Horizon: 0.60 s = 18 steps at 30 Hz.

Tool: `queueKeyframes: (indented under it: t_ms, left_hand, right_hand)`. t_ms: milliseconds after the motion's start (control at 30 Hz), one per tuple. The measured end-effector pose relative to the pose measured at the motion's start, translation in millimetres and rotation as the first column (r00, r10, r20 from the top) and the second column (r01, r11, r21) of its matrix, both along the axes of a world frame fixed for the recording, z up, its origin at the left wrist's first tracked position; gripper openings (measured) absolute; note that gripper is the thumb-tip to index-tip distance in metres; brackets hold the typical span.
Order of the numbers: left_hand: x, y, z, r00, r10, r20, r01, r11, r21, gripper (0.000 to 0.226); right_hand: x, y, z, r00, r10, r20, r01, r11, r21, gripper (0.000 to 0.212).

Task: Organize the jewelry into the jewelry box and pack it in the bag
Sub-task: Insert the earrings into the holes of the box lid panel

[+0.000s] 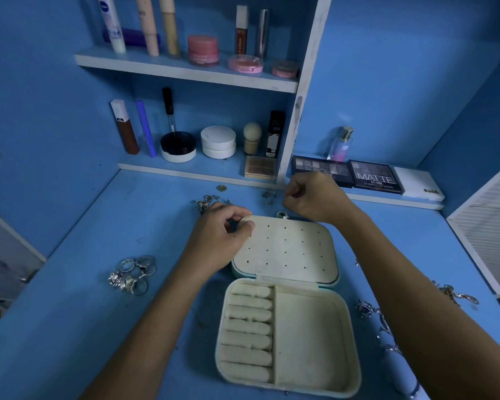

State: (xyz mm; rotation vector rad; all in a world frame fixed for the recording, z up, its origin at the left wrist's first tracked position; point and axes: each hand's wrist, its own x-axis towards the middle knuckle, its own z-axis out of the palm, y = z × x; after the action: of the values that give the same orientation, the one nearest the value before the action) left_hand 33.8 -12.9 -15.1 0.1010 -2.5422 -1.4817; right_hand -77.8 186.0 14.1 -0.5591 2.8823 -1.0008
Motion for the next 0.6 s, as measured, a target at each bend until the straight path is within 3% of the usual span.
queueKeyframes:
  t_ms: [300,600]
  left_hand:
    - [4,1,6,1.000,0.015,0.009,-0.015,0.996,0.089,0.015]
    - [13,-3,21,0.997,-0.078,-0.022,0.081,0.945,0.318,0.018]
  right_hand:
    - [6,12,1,0.992,-0.049,0.119,0.073,0.974,-0.214,0.014]
    - [10,33,12,0.976,-0.007,0.219,0.081,0.942,-0.327,0.012]
